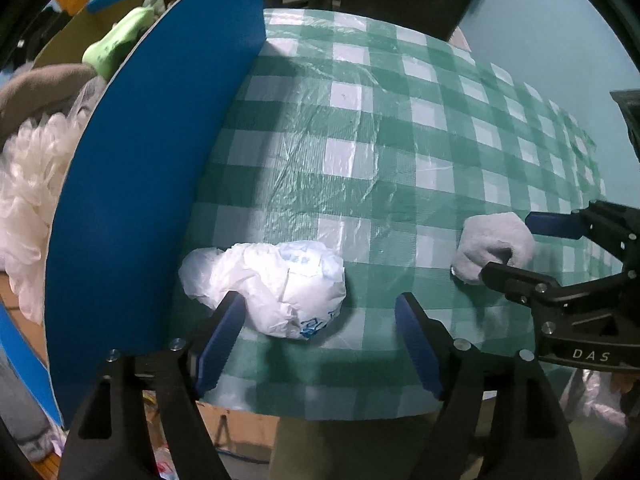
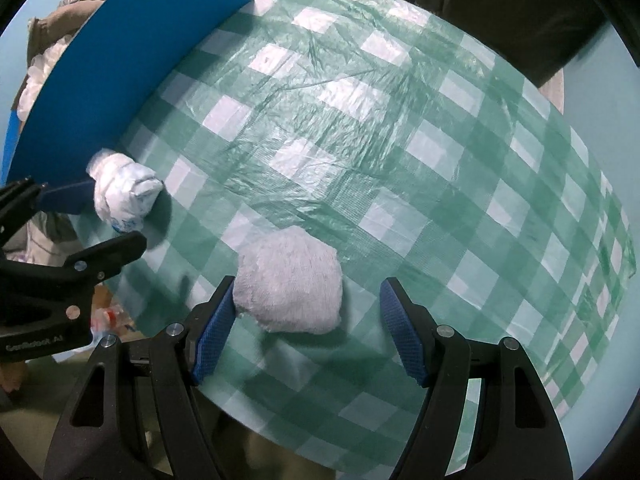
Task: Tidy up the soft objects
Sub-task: 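Grasp the white rolled sock with the left gripper while the right grasps the light grey sock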
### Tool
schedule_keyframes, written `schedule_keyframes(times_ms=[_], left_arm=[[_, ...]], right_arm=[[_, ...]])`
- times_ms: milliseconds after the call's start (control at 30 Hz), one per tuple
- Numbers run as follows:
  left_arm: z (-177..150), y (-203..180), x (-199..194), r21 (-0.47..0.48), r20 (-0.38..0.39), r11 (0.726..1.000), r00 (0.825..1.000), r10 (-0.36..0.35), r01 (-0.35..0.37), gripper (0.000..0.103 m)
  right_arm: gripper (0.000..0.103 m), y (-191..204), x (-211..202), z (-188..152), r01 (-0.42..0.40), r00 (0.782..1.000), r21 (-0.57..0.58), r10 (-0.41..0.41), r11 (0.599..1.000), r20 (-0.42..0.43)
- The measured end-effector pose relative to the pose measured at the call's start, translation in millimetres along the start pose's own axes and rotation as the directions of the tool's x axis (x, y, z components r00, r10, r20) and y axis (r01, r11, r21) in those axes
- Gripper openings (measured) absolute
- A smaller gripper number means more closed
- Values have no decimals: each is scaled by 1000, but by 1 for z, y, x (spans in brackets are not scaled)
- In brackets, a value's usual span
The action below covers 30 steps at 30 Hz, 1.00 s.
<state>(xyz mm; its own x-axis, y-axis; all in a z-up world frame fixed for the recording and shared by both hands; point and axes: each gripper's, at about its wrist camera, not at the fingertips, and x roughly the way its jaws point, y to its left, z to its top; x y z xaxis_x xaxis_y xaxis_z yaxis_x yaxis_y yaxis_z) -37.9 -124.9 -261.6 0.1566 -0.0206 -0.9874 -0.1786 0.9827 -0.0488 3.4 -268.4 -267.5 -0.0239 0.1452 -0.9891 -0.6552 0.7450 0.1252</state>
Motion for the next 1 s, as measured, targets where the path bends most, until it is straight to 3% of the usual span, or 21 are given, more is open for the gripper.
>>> schedule_keyframes(times_ms=[167,233,433,667,833,1000], left_arm=[[1,-7,3,51,21,998,999,41,-42,82],[2,-10,4,70,32,996,998,55,-57,82],[7,-12,-2,83,48,994,996,71,-75,77],[10,5,-22,-29,92,1000,996,5,-2,77],[12,27,-26,-150,120,982,988,-94,112,78],[4,32,-14,-126,89,987,992,-87,98,78]], right_arm=[[69,3,9,-1,13,1000,-11,-13,1000,-4],[51,3,11,-2,7,1000,-6,-7,1000,-11],[25,5,10,-1,4,1000,7,-4,1000,8],[20,-3,-1,3,-13,999,39,12,999,42],[20,-5,-15,6,-30,997,56,26,998,71],[20,-7,-30,7,-43,995,61,37,997,94]])
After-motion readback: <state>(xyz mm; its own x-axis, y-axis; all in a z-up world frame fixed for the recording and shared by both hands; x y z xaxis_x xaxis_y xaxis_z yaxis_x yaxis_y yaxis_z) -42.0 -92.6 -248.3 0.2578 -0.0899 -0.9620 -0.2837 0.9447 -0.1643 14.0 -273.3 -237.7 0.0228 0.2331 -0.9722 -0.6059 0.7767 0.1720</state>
